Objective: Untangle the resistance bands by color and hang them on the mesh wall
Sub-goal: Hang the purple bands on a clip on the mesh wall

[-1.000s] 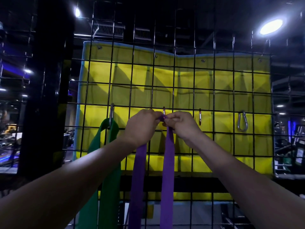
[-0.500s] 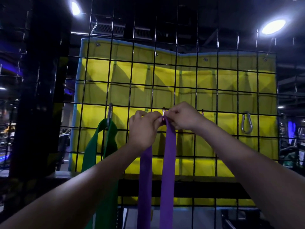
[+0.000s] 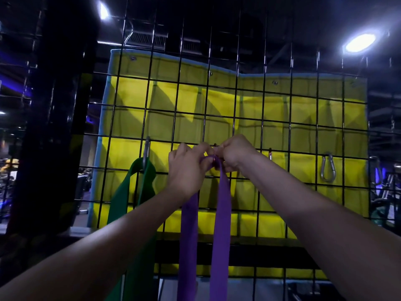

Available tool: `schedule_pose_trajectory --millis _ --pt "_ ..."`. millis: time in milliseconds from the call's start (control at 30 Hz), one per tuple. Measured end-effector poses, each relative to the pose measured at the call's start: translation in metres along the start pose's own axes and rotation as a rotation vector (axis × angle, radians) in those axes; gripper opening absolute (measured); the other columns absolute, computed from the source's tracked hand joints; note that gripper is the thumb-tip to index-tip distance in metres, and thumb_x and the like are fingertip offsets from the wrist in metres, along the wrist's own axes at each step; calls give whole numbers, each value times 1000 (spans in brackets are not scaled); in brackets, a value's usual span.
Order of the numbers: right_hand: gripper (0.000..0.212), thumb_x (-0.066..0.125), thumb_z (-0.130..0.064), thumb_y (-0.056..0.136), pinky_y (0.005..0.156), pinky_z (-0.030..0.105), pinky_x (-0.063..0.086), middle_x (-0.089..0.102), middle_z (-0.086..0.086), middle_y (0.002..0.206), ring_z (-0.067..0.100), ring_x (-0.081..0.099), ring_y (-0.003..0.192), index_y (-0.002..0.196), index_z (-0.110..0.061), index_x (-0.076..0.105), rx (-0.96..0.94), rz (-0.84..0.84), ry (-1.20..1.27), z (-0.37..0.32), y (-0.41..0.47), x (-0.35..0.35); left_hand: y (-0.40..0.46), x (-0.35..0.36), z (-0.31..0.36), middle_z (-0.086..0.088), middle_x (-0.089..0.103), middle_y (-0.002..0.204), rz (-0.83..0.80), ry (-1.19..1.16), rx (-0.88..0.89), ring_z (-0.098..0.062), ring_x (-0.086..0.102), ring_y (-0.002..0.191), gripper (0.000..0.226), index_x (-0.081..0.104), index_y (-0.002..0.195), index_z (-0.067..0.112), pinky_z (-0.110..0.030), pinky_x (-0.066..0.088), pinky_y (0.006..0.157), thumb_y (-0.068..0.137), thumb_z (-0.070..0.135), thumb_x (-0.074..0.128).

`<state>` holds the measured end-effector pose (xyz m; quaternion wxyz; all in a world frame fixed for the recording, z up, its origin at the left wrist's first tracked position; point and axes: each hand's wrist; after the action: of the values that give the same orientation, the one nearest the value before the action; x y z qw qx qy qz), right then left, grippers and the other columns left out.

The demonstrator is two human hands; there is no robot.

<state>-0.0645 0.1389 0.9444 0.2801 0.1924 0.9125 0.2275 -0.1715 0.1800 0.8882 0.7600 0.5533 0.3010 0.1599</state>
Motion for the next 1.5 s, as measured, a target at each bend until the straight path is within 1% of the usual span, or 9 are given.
schedule_pose_trajectory --millis 133,233,433,667,900,1133,1300,1400,1500 --pt "13 57 -13 90 67 38 55 64 21 91 31 62 75 91 -1 62 14 5 -7 0 3 2 5 0 -2 6 46 80 -6 42 54 -13 35 92 16 61 105 28 -23 16 79 91 29 54" --pt "13 58 -14 90 58 32 50 61 18 86 28 59 69 81 -5 59 23 10 -30 -1 2 2 4 -1 -2 7 44 78 11 64 96 -9 27 90 21 65 109 24 -23 14 76 90 26 56" --pt "11 58 -13 90 53 29 47 58 18 81 22 53 54 88 -2 56 32 3 -40 -3 -2 -1 1 -1 1 4 64 90 -46 222 200 -9 20 88 25 68 103 23 -26 9 70 96 28 44" --pt "12 54 -8 92 63 37 51 58 22 84 30 58 63 82 -1 56 22 -49 39 0 -5 -4 2 1 0 3 63 88 -64 313 310 -11 22 86 16 66 97 19 -28 15 73 93 16 51" --pt "24 57 -10 90 52 27 50 57 14 70 23 57 57 67 -7 52 40 -42 120 2 -5 -6 0 2 -5 11 57 58 19 446 446 -17 51 66 22 69 70 24 -27 41 58 56 17 85" --pt "25 57 -8 90 48 23 50 57 10 67 22 57 58 66 -7 53 45 -43 155 2 -9 -5 -2 1 -8 11 61 61 33 447 463 -16 50 69 19 72 76 24 -27 41 60 62 21 84" --pt "13 53 -1 90 84 40 52 61 18 89 26 58 85 83 -5 62 -64 -72 172 18 -24 -5 -5 -5 -5 3 69 86 -5 416 372 -18 44 90 17 68 103 19 -32 31 76 88 24 59" --pt "21 55 5 87 73 21 50 62 14 98 19 58 91 106 1 62 -166 -72 150 30 -33 -3 -7 -11 -6 4 66 105 -68 332 300 -15 38 100 26 58 115 24 -28 21 78 96 31 42" --pt "28 51 9 87 75 20 48 63 11 104 15 57 98 112 0 61 -261 -55 14 34 -35 -1 -16 -14 -4 3 65 110 -70 289 243 -17 46 103 28 54 120 27 -29 32 76 95 33 41"
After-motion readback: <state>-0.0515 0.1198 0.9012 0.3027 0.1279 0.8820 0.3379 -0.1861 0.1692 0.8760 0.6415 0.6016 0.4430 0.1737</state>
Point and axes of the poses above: each hand's wrist, its own y-axis towards the middle knuckle, its own x-axis out of the palm, z = x × y
